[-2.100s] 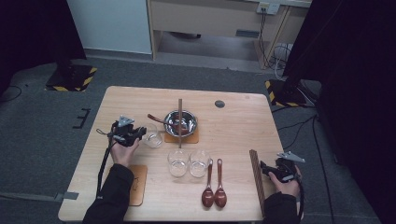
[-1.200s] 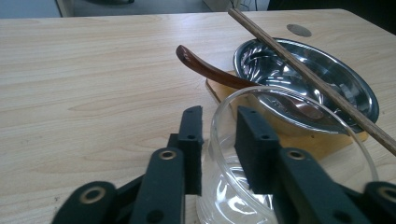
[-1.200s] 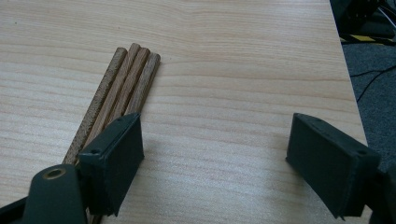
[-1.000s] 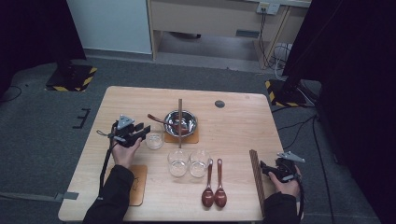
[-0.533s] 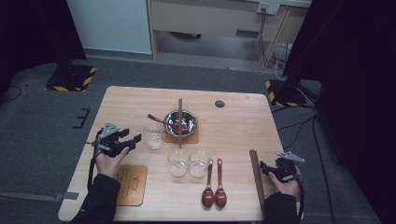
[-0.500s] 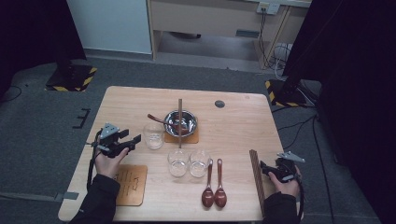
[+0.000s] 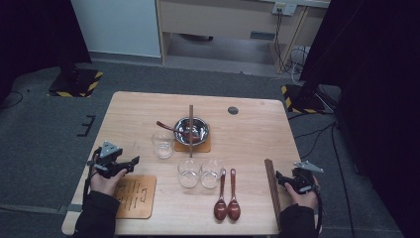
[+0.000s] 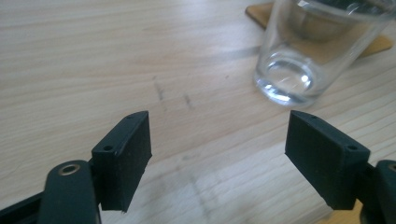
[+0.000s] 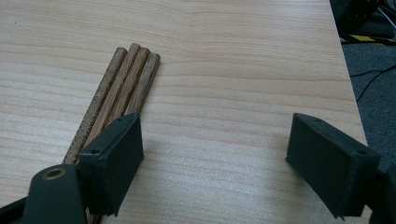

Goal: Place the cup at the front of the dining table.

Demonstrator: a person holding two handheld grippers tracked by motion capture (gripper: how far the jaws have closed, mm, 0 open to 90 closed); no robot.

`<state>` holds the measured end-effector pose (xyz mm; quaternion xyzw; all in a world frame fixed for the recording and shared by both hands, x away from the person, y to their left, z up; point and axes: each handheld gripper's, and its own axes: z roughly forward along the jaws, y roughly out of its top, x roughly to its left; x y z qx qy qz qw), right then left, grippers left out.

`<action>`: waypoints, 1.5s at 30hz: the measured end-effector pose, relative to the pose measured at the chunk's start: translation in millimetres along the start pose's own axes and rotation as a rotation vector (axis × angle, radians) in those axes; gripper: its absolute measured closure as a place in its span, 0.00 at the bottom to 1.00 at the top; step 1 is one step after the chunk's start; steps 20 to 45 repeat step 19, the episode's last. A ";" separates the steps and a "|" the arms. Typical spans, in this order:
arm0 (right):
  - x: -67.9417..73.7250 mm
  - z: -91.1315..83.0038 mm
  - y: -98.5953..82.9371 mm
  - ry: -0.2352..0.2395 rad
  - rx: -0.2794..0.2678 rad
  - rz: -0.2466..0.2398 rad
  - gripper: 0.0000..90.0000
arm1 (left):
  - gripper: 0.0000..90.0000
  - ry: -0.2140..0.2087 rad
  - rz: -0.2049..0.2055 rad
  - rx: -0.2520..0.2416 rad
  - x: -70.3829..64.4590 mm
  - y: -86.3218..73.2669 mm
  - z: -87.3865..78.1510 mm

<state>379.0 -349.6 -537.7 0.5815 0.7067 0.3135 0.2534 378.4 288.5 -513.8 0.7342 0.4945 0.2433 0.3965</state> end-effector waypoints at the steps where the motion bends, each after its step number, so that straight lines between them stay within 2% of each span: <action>1: 0.0 0.0 0.0 0.000 0.000 0.000 0.20 | 0.23 0.021 -0.002 0.027 2.7 -5.7 -1.0; 2: 0.0 0.0 0.0 0.000 0.000 0.000 0.20 | 0.23 0.021 -0.002 0.027 2.7 -5.7 -1.0; 3: 0.0 0.0 0.0 0.000 0.000 0.000 0.21 | 0.23 0.040 -0.007 0.054 4.6 -10.2 -1.7; 6: 0.0 0.0 0.0 0.000 0.000 0.000 0.20 | 0.23 0.061 -0.011 0.087 8.8 -15.2 -2.8; 10: 0.0 0.0 0.0 0.000 0.000 0.000 0.21 | 0.23 0.078 -0.034 0.109 15.5 -20.1 -3.3; 17: 0.1 -0.1 0.0 0.000 0.000 0.000 0.21 | 0.22 0.092 -0.047 0.144 21.6 -25.5 -2.4; 45: 0.1 -0.1 0.0 -0.002 0.000 0.000 0.21 | 0.22 0.096 -0.046 0.142 22.4 -25.9 -2.4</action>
